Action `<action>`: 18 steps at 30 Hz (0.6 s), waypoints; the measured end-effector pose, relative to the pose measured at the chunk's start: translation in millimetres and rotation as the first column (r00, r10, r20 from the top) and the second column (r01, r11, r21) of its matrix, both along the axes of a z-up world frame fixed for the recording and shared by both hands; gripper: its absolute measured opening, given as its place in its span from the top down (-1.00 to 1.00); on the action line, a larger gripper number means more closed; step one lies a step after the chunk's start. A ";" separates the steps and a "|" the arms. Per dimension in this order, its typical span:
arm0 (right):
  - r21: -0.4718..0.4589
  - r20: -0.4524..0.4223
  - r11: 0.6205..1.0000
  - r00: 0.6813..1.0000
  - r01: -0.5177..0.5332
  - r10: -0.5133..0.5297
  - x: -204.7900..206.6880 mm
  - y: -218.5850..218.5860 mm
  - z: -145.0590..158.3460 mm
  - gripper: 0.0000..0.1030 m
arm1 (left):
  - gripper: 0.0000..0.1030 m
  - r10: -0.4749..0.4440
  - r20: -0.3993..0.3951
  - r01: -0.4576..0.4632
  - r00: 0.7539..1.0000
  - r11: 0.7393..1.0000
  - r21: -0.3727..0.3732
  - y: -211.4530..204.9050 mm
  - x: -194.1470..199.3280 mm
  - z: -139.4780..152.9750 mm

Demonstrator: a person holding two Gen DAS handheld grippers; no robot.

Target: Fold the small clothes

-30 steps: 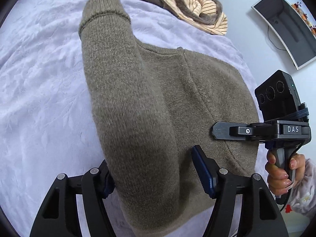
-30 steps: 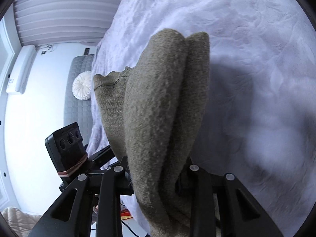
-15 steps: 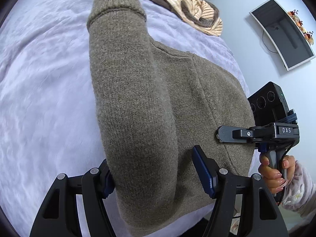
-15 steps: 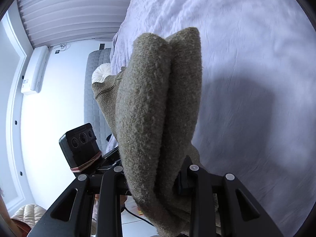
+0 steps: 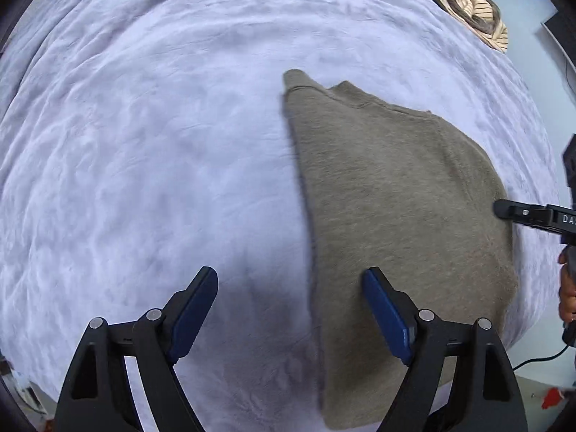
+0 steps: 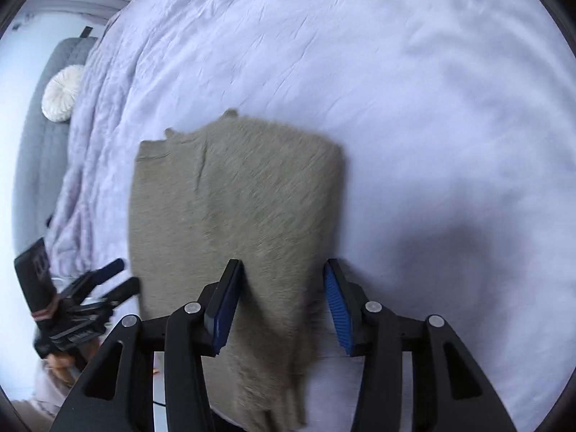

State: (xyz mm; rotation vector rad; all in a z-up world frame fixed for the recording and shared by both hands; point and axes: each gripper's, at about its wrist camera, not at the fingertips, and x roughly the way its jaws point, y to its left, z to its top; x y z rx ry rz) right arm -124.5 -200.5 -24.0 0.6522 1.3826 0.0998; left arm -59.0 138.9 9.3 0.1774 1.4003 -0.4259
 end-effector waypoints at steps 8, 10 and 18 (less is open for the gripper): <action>-0.032 0.021 0.999 1.000 0.020 -0.019 -59.2 5.6 27.4 0.18 | -0.63 0.012 -0.038 -0.015 0.999 0.997 -0.077 2.8 -12.1 7.5; -0.015 0.031 1.000 0.999 0.012 -0.012 -70.2 28.5 38.4 0.18 | -0.63 -0.011 -0.038 0.008 0.999 0.995 -0.096 -10.7 -18.6 10.3; -0.114 0.093 0.985 0.985 -0.132 0.143 -94.9 88.6 53.8 0.81 | -0.63 -0.085 -0.065 0.077 0.994 0.990 -0.121 -41.2 -56.2 2.0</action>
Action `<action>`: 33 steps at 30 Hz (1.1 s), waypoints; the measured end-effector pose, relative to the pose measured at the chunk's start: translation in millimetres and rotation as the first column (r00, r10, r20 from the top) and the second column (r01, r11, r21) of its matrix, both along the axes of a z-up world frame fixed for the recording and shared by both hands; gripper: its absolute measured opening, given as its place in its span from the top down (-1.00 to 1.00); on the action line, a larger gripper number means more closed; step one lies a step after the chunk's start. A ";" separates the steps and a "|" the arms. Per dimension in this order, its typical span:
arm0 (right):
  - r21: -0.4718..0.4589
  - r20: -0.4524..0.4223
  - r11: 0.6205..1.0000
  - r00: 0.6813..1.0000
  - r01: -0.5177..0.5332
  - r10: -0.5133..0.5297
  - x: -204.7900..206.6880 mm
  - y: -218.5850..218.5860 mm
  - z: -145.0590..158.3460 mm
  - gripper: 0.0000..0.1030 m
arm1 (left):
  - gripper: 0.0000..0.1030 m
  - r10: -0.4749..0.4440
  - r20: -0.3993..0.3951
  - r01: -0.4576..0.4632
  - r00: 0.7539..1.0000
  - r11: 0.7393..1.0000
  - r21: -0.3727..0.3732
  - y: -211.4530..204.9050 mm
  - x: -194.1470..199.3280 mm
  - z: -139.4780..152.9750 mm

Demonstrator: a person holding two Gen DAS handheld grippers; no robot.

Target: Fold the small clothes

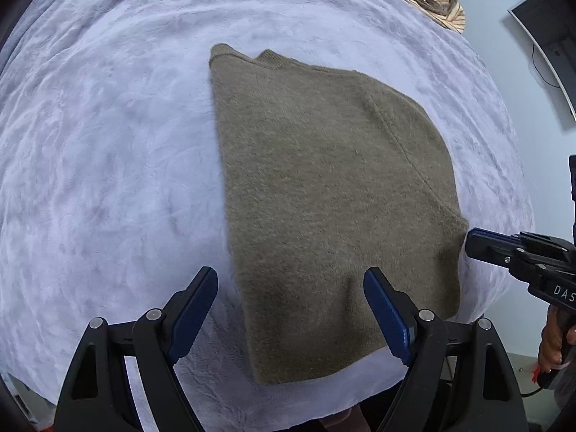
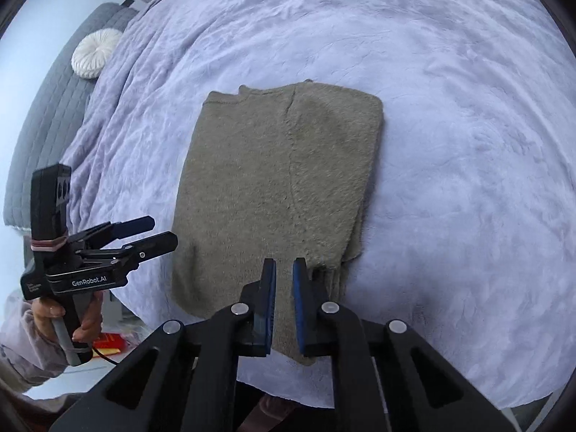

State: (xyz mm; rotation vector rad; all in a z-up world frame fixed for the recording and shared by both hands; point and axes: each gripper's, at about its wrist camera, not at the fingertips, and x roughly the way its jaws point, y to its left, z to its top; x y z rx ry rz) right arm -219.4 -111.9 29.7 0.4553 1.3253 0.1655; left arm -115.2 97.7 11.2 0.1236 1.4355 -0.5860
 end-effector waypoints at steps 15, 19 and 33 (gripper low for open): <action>-0.139 -0.223 0.986 0.967 0.092 -0.122 -28.0 -13.5 -79.6 0.84 | -0.63 0.017 -0.103 -0.006 0.994 0.994 0.105 6.9 -33.1 -33.0; -0.143 -0.234 0.985 0.963 0.100 -0.132 -37.1 -11.9 -72.1 0.83 | -0.63 0.013 -0.094 -0.001 0.995 0.993 0.120 7.3 -37.2 -21.9; -0.026 -0.129 0.961 0.953 0.274 -0.275 -29.9 -28.2 -29.3 -0.12 | -0.63 0.053 -0.044 -0.045 0.998 0.986 0.158 11.9 -34.8 5.1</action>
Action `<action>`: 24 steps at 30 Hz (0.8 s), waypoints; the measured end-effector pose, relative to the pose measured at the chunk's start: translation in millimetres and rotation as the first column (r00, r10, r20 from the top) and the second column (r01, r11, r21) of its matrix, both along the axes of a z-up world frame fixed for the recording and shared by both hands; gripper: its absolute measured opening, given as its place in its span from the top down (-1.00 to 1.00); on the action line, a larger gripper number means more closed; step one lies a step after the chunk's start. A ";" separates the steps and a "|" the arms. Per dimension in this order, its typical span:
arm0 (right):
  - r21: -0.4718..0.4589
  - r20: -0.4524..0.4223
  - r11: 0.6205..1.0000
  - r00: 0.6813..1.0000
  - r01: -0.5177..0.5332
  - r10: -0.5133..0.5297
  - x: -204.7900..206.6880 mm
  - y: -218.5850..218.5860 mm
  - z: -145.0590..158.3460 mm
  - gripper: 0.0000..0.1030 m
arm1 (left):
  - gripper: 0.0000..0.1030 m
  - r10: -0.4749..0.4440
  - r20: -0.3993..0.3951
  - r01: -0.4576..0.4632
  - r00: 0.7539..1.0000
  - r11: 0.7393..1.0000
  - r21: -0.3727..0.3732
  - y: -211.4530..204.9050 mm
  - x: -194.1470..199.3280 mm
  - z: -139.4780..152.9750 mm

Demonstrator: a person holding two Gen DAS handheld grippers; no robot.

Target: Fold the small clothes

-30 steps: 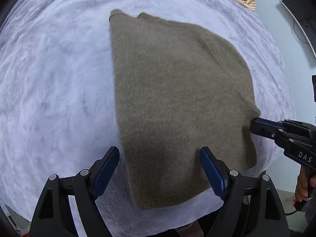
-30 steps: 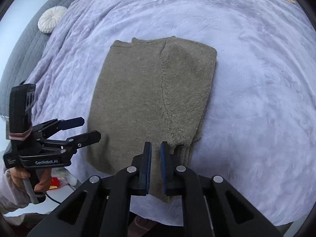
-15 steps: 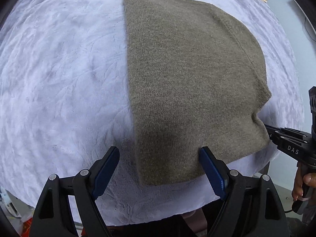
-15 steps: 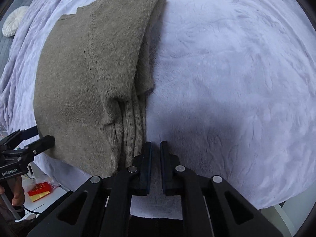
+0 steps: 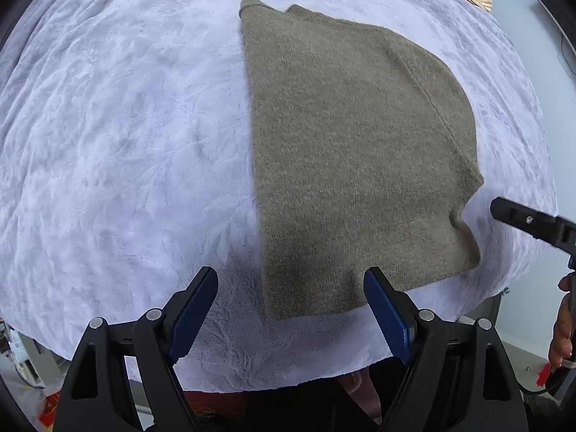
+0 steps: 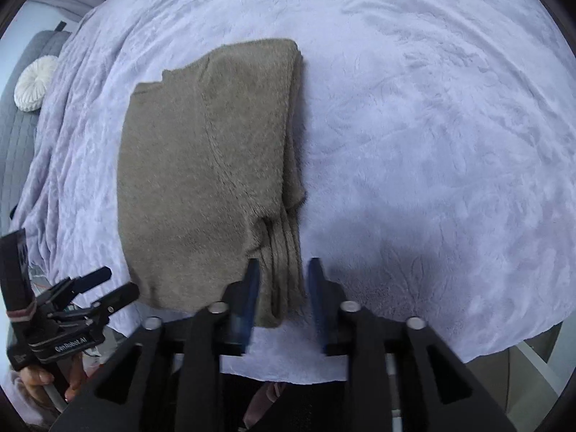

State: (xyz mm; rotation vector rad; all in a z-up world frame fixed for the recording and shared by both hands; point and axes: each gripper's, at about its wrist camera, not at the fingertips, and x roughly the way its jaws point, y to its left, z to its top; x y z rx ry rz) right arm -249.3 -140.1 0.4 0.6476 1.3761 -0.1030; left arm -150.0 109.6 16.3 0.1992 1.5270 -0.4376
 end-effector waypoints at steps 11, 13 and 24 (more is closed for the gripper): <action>0.068 -0.010 0.996 0.998 0.056 -0.055 56.8 -15.9 -20.7 0.36 | -0.63 0.130 0.116 -0.134 0.985 0.990 0.033 -14.2 72.4 -10.4; 0.053 -0.027 0.997 0.998 0.058 -0.057 64.3 -16.9 -29.0 0.60 | -0.63 0.139 0.094 -0.143 0.986 0.989 0.041 -17.3 78.3 -22.0; 0.094 -0.007 0.995 1.000 -0.028 0.029 63.0 -22.4 -39.4 0.40 | -0.97 0.052 0.007 -0.052 0.999 0.996 -0.066 -2.1 56.0 -23.5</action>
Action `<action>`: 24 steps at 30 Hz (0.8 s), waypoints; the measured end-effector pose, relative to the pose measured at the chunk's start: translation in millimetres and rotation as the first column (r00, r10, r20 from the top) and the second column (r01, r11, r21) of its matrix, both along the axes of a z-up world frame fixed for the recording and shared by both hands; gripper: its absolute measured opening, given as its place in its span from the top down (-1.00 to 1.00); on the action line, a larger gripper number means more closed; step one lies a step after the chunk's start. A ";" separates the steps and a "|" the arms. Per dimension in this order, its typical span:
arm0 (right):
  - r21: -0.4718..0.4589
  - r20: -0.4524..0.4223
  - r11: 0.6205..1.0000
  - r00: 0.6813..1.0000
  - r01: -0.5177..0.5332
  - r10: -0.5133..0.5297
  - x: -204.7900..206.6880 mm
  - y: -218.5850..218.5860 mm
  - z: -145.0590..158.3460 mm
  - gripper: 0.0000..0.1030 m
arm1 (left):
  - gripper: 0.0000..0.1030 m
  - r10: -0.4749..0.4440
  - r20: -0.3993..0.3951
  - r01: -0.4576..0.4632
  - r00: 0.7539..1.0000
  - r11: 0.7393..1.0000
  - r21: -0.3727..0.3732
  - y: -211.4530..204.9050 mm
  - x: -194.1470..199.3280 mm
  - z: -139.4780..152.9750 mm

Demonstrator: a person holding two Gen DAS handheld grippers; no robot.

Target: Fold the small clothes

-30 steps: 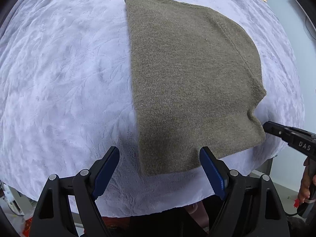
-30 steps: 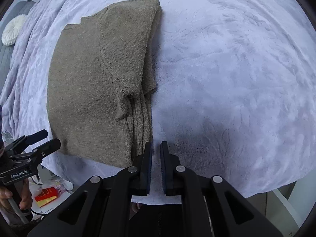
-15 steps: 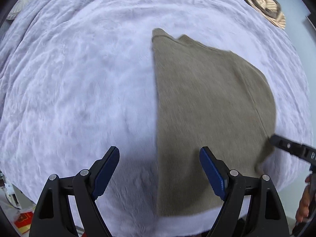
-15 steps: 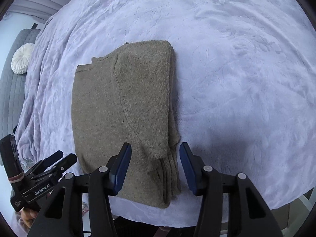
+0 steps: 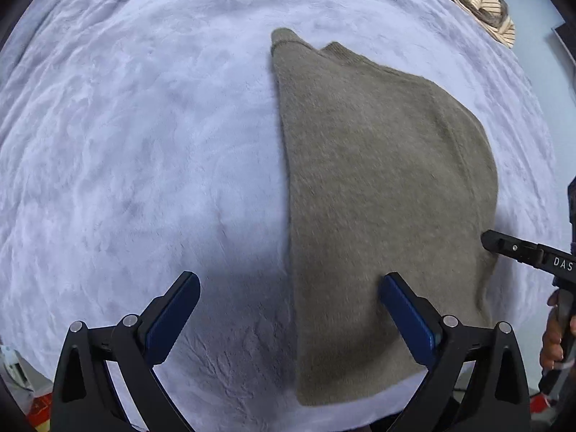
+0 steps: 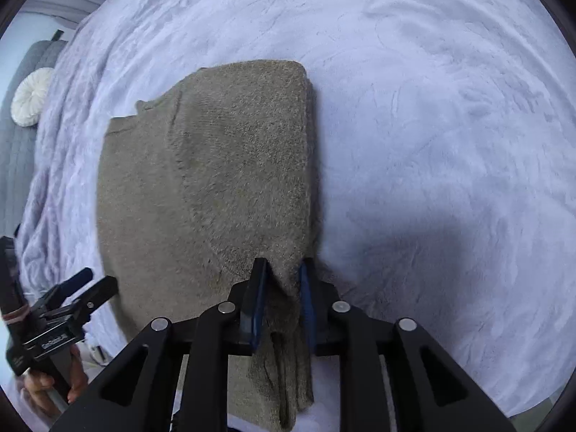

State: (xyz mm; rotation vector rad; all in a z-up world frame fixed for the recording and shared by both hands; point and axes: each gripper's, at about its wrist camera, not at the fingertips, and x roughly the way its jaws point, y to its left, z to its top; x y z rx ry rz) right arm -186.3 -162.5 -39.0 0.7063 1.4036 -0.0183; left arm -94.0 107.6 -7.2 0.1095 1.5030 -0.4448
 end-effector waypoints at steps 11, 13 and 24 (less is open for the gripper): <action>0.116 -0.081 0.992 0.995 -0.056 0.065 -51.3 32.6 -16.0 0.66 | 0.16 -0.070 -0.168 0.053 0.983 0.993 -0.102 -5.6 -35.6 -24.4; 0.042 -0.058 0.993 0.992 -0.113 0.116 -51.2 37.8 0.3 0.68 | 0.16 -0.114 -0.126 0.103 0.986 0.991 -0.090 -11.4 -44.9 -16.6; 0.005 -0.086 0.994 0.990 -0.113 0.113 -74.0 28.2 -17.9 0.70 | 0.14 -0.071 -0.105 0.067 0.992 0.997 -0.037 3.1 -54.6 -16.9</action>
